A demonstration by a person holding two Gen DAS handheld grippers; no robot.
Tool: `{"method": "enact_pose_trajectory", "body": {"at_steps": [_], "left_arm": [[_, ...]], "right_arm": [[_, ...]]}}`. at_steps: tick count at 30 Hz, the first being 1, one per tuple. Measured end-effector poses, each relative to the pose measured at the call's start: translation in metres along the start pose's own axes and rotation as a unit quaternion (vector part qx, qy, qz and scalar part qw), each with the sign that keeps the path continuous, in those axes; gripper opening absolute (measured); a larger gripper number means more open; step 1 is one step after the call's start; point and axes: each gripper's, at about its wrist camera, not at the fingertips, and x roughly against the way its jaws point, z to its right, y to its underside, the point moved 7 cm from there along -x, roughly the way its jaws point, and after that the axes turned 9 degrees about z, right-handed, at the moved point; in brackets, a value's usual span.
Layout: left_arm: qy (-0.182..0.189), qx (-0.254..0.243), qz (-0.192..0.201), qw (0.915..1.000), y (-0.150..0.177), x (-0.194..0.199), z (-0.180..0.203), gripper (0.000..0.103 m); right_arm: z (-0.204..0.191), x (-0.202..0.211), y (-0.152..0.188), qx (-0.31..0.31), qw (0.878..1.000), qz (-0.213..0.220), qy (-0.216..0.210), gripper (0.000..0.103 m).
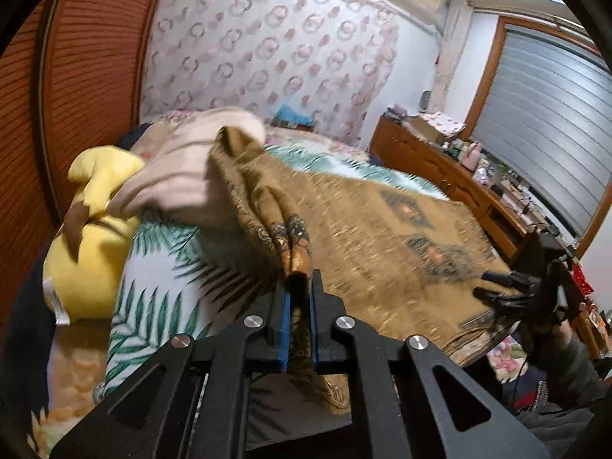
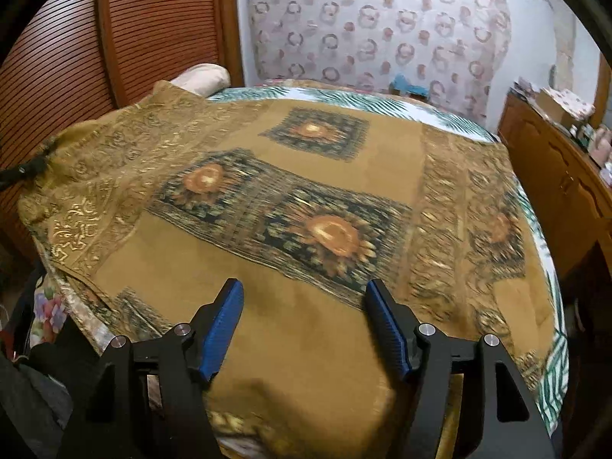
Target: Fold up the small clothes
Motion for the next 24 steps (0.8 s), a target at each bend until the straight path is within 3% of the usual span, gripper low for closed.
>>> {"method": "enact_pose_trajectory", "body": {"at_steps": [11, 24], "left_arm": [[0.078, -0.045, 0.015, 0.9958, -0.044, -0.027, 0.076, 0.008], [0.179, -0.111, 0.011, 0.9775, -0.08, -0.063, 0.2, 0.008]], "right_arm": [[0.019, 0.033, 0.013, -0.018, 1.0, 0.005, 0.009, 0.069], [0.049, 0.081, 0.026, -0.05, 0.998, 0.032, 0.022, 0.069]]}}
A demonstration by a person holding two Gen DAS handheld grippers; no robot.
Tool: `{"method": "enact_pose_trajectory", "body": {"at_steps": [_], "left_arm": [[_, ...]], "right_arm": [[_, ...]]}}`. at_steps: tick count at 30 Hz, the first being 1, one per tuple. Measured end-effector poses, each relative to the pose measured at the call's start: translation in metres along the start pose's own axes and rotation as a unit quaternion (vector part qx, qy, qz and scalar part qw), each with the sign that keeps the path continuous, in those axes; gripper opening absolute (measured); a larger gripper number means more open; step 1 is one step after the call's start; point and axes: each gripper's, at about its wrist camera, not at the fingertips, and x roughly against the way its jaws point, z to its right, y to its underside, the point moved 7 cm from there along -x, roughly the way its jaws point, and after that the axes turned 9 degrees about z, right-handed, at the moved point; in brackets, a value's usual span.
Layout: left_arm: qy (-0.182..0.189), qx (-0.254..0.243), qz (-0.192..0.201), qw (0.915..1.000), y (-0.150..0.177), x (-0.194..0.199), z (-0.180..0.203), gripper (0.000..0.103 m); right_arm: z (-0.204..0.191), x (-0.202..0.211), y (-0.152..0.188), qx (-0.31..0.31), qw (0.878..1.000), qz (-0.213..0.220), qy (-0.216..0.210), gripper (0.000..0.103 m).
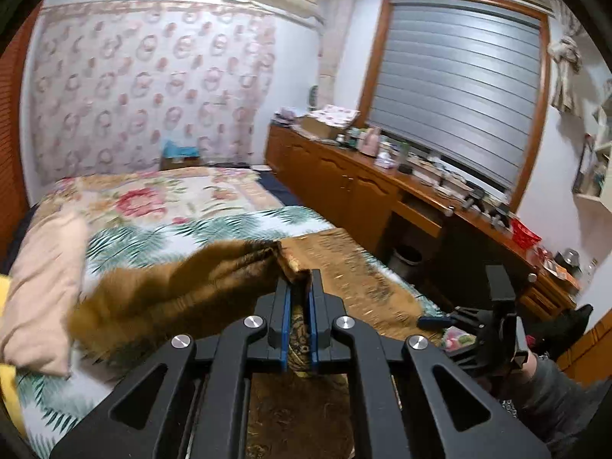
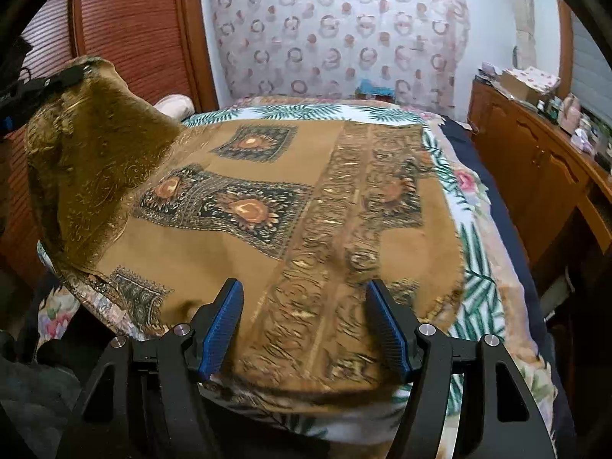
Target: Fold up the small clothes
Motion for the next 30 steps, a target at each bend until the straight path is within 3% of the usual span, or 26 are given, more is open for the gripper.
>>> {"method": "enact_pose_trajectory", "body": {"at_steps": [17, 21, 28, 30], "left_arm": [[0.106, -0.061, -0.028, 0.9921, -0.026, -0.056, 0.119, 0.008], [0.115, -0.075, -0.039, 0.9898, -0.024, -0.068, 0.137, 0.008], [0.092, -0.076, -0.085, 0.9893, 0.006, -0.089, 0.131, 0.009], [0.09, -0.083, -0.084, 0.989, 0.009, -0.085, 0.131, 0.017]], "right_arm": [[0.041, 0.044, 0.001, -0.031, 0.998, 0.04, 0.024, 0.069], [0.048, 0.049, 0.002, -0.036, 0.998, 0.047, 0.028, 0.069], [0.056, 0.044, 0.008, -0.041, 0.998, 0.042, 0.032, 0.069], [0.057, 0.042, 0.008, -0.041, 0.998, 0.039, 0.034, 0.069]]}}
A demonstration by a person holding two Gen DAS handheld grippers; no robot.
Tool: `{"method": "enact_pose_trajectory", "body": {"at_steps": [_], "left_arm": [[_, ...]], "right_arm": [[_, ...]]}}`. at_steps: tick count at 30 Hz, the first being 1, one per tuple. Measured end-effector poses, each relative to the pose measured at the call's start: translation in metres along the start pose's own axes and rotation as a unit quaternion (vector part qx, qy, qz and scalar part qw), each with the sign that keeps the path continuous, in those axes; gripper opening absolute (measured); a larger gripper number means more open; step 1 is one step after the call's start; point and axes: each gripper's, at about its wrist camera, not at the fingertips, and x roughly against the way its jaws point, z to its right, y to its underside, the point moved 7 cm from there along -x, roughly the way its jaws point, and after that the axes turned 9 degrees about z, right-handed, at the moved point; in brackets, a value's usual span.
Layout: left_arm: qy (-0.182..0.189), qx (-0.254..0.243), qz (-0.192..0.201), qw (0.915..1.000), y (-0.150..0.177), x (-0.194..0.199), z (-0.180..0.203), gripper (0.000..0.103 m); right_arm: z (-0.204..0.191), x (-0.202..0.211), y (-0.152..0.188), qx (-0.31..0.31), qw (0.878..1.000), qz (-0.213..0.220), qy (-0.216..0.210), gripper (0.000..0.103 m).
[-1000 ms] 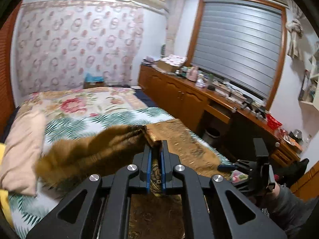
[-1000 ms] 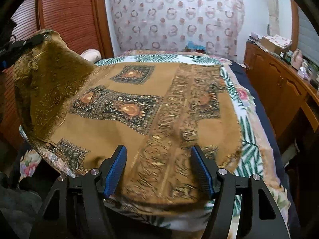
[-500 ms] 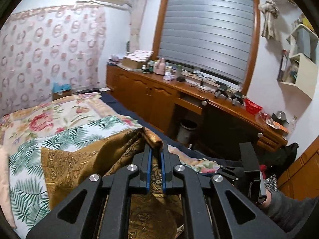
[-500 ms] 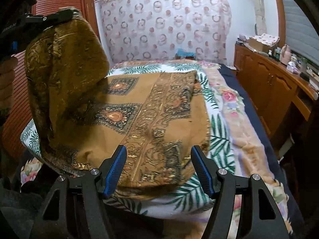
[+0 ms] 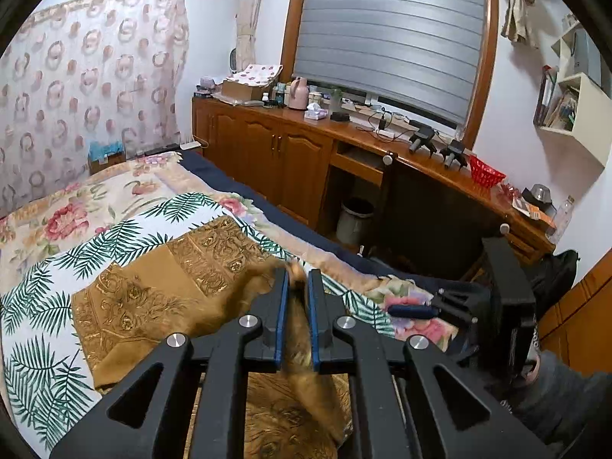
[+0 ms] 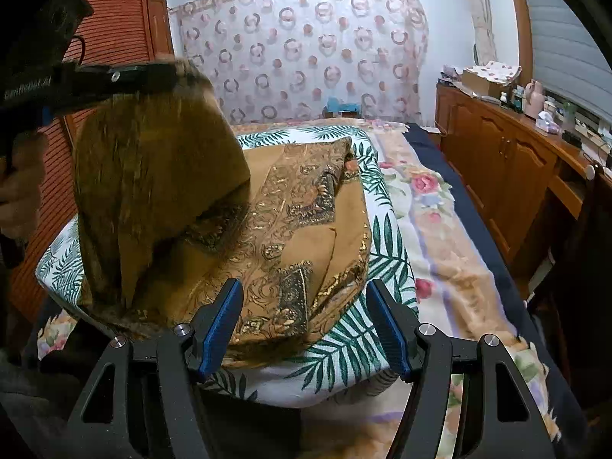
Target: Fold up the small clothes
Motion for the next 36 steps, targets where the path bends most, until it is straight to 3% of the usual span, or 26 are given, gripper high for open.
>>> {"method": "enact_pose_trajectory", "body": {"at_steps": [3, 8, 10, 13, 21, 27, 36], "left_arm": [[-0.008, -0.008, 0.005, 0.9999, 0.006, 0.011, -0.001, 0.038], [-0.031, 0.004, 0.005, 0.9995, 0.021, 0.021, -0.023, 0.049], [-0.051, 0.007, 0.007, 0.9987, 0.031, 0.028, -0.036, 0.064], [-0.073, 0.02, 0.004, 0.9971, 0.048, 0.038, -0.057, 0.078], [-0.144, 0.077, -0.002, 0.9865, 0.094, 0.072, -0.114, 0.08], [-0.176, 0.092, 0.002, 0.98, 0.11, 0.092, -0.14, 0.08], [-0.184, 0.101, 0.014, 0.9777, 0.118, 0.104, -0.151, 0.08]], "right_arm": [[0.001, -0.001, -0.002, -0.001, 1.0, 0.0, 0.003, 0.069], [0.002, -0.001, -0.006, 0.0, 1.0, 0.004, 0.004, 0.069], [0.001, -0.002, -0.007, 0.003, 1.0, 0.005, 0.004, 0.069], [-0.001, -0.004, -0.007, 0.005, 1.0, 0.006, 0.0, 0.069], [-0.023, -0.022, -0.018, 0.028, 0.999, 0.004, -0.022, 0.069], [-0.05, -0.046, -0.033, 0.057, 0.997, -0.002, -0.045, 0.069], [-0.084, -0.077, -0.053, 0.091, 0.993, -0.005, -0.078, 0.069]]}}
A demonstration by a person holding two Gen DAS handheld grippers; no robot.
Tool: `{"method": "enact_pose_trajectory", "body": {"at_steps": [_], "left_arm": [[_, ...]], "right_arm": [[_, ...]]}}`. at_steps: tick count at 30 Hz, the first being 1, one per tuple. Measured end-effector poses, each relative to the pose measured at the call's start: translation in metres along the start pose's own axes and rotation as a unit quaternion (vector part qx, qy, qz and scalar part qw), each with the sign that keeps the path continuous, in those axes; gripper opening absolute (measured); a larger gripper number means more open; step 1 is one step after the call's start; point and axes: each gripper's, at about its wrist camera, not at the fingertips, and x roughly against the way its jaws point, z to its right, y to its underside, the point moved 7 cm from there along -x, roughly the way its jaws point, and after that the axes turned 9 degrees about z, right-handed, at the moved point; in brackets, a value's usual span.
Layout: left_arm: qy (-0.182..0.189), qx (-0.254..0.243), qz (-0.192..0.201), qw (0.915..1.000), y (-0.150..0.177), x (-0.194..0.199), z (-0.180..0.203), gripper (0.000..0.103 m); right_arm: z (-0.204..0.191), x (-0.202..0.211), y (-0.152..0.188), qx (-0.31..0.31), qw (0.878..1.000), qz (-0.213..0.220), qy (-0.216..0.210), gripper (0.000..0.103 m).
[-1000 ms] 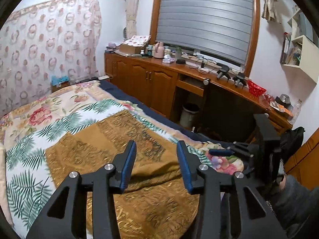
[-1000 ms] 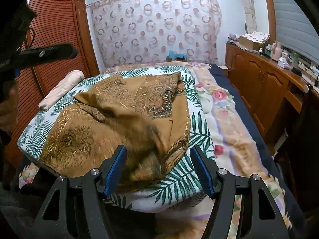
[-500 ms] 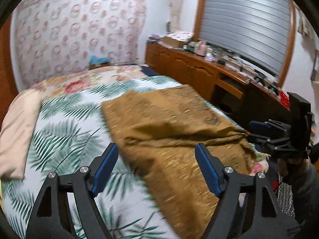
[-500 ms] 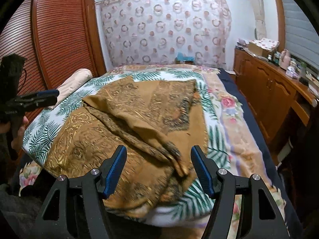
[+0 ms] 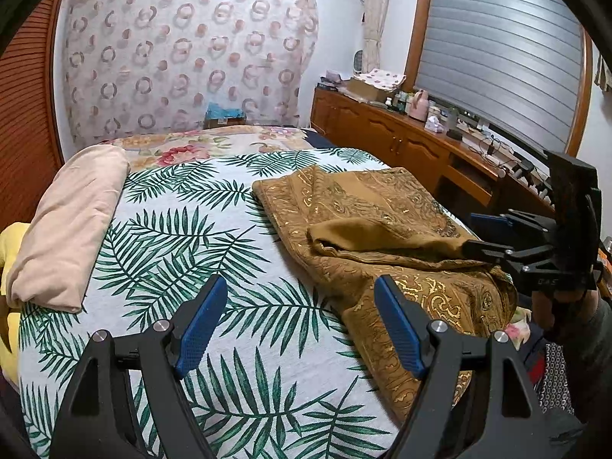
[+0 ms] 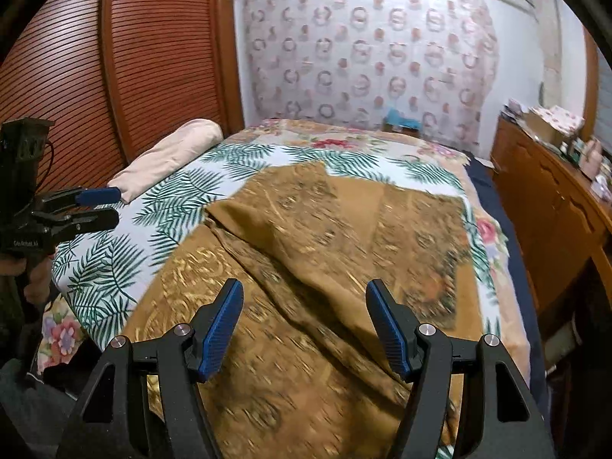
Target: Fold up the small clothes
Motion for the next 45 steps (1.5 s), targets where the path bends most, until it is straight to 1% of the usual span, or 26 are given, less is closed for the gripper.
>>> {"method": "enact_pose_trajectory", "body": {"at_steps": [8, 19, 25, 28, 30, 32, 33, 34, 35, 38, 40, 43, 45], "left_arm": [[-0.008, 0.002, 0.004, 1.0, 0.003, 0.004, -0.008, 0.08], [-0.013, 0.012, -0.002, 0.9998, 0.01, 0.001, -0.016, 0.08], [-0.011, 0.015, -0.007, 0.9998, 0.015, -0.001, -0.016, 0.08], [-0.009, 0.013, -0.01, 0.9998, 0.018, -0.002, -0.014, 0.08], [-0.008, 0.013, -0.011, 0.9998, 0.018, -0.003, -0.012, 0.08], [-0.007, 0.012, -0.011, 0.9998, 0.019, -0.003, -0.011, 0.08], [-0.007, 0.011, -0.012, 0.9998, 0.019, -0.003, -0.01, 0.08], [-0.007, 0.011, -0.012, 0.9998, 0.019, -0.003, -0.01, 0.08], [-0.007, 0.011, -0.013, 0.9998, 0.019, -0.003, -0.009, 0.08], [-0.006, 0.012, -0.013, 0.9998, 0.019, -0.003, -0.009, 0.08], [-0.006, 0.012, -0.013, 0.9998, 0.019, -0.004, -0.009, 0.08], [-0.004, 0.013, -0.014, 0.9998, 0.019, -0.005, -0.007, 0.08], [-0.002, 0.012, -0.015, 0.9998, 0.02, -0.006, -0.006, 0.08]], "right_arm": [[-0.021, -0.036, -0.008, 0.05, 0.998, -0.022, -0.017, 0.069], [-0.036, -0.085, -0.022, 0.068, 0.995, -0.061, -0.046, 0.069], [-0.041, -0.105, -0.024, 0.106, 0.989, -0.091, -0.043, 0.069], [-0.041, -0.115, -0.025, 0.112, 0.987, -0.104, -0.043, 0.069], [-0.04, -0.122, -0.026, 0.115, 0.986, -0.11, -0.041, 0.062], [-0.041, -0.127, -0.024, 0.12, 0.985, -0.12, -0.044, 0.045], [-0.042, -0.128, -0.022, 0.122, 0.984, -0.123, -0.05, 0.038], [-0.044, -0.127, -0.021, 0.125, 0.983, -0.124, -0.057, 0.022], [-0.043, -0.126, -0.021, 0.128, 0.982, -0.124, -0.06, 0.008], [-0.037, -0.12, -0.026, 0.126, 0.984, -0.11, -0.056, 0.003], [-0.027, -0.111, -0.036, 0.114, 0.989, -0.086, -0.047, 0.003], [0.0, -0.094, -0.06, 0.086, 0.995, -0.047, -0.026, 0.003], [0.02, -0.084, -0.073, 0.07, 0.997, -0.031, -0.01, 0.003]]}}
